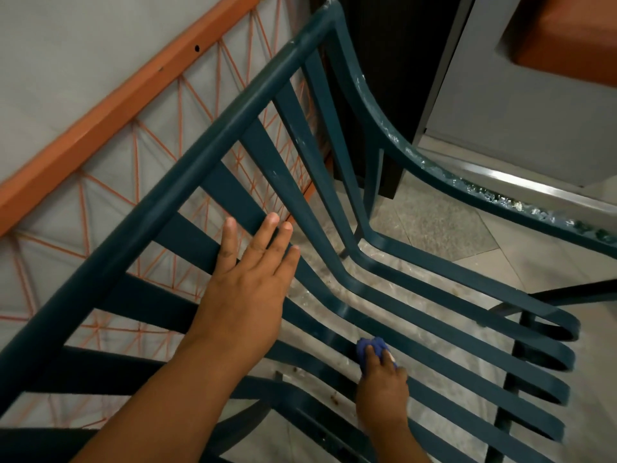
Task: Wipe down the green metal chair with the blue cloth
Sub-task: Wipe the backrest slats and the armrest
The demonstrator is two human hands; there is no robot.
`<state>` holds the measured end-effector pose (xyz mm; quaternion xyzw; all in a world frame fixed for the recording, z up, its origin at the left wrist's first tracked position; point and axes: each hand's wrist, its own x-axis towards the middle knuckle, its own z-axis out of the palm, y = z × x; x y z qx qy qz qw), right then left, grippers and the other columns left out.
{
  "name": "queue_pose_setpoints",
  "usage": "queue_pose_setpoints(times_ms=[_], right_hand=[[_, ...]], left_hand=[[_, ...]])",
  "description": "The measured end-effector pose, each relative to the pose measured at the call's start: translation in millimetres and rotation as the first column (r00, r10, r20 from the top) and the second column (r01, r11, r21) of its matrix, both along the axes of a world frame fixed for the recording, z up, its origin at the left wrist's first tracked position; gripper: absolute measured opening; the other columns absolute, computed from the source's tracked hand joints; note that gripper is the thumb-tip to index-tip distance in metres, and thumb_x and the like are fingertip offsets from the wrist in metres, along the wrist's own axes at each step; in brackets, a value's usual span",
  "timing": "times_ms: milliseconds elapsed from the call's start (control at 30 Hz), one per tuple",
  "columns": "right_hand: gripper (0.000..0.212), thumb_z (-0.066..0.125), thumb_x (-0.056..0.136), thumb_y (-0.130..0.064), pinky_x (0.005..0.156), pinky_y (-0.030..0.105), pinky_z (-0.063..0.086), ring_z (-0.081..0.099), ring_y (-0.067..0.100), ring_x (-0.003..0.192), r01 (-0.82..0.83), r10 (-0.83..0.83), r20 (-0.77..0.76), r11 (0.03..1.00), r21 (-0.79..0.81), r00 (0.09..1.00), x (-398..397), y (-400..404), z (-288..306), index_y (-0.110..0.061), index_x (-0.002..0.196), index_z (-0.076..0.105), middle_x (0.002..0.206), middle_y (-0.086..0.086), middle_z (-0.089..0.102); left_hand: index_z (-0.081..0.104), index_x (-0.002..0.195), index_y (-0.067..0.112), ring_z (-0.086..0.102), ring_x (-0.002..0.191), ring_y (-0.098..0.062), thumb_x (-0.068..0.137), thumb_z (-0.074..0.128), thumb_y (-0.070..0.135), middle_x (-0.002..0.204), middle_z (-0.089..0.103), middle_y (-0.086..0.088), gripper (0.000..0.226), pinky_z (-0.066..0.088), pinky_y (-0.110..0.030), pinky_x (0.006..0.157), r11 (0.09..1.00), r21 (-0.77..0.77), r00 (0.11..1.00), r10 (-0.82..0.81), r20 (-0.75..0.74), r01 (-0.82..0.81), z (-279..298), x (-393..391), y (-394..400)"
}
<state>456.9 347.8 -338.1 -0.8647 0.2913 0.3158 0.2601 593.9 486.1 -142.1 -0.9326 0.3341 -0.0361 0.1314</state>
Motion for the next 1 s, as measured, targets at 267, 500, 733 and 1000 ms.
queue_pose_setpoints(times_ms=[267,500,733,1000], right_hand=[[0.028,0.046,0.100,-0.019,0.096,0.048,0.050,0.063,0.026,0.105,0.548,-0.769,-0.070,0.385,0.743,0.635,88.8,8.8,73.7,-0.027,0.125,0.054,0.114,0.007,0.064],[0.037,0.046,0.099,-0.013,0.070,0.017,0.053,0.061,0.011,0.089,0.510,-0.901,0.030,0.272,0.816,0.433,129.9,51.1,139.5,-0.025,0.134,0.050,0.120,0.008,0.062],[0.048,0.048,0.098,-0.023,0.105,0.016,0.035,0.040,0.001,0.128,0.041,-0.693,0.674,0.704,0.709,0.255,169.3,55.8,234.5,-0.037,0.142,0.037,0.142,-0.016,0.042],[0.056,0.048,0.098,-0.016,0.119,0.039,0.023,0.019,0.001,0.144,-0.003,-0.588,0.755,0.788,0.615,0.289,176.0,65.8,185.4,-0.042,0.143,0.026,0.157,-0.009,0.026]], left_hand=[[0.035,0.145,0.009,0.006,0.146,-0.031,0.075,0.065,0.005,0.157,0.019,-0.013,0.076,-0.007,-0.056,0.115,0.997,-0.057,0.989,0.066,0.135,-0.059,42.3,17.1,-3.8],[0.020,0.148,0.003,0.008,0.146,-0.031,0.087,0.043,0.003,0.156,0.017,-0.017,0.065,0.007,-0.049,0.118,0.923,-0.304,0.945,0.291,0.151,-0.236,74.4,27.9,-9.3],[0.029,0.146,0.007,0.021,0.144,-0.023,0.092,0.031,0.021,0.153,0.031,-0.011,0.056,0.018,-0.038,0.118,0.835,-0.448,0.945,0.316,-0.086,-0.320,105.5,55.7,-18.3],[0.035,0.145,0.011,0.048,0.126,-0.027,0.093,0.040,0.007,0.142,0.047,-0.012,0.052,0.037,-0.031,0.100,0.804,-0.490,0.940,0.267,-0.210,-0.338,108.2,83.7,-17.2]])
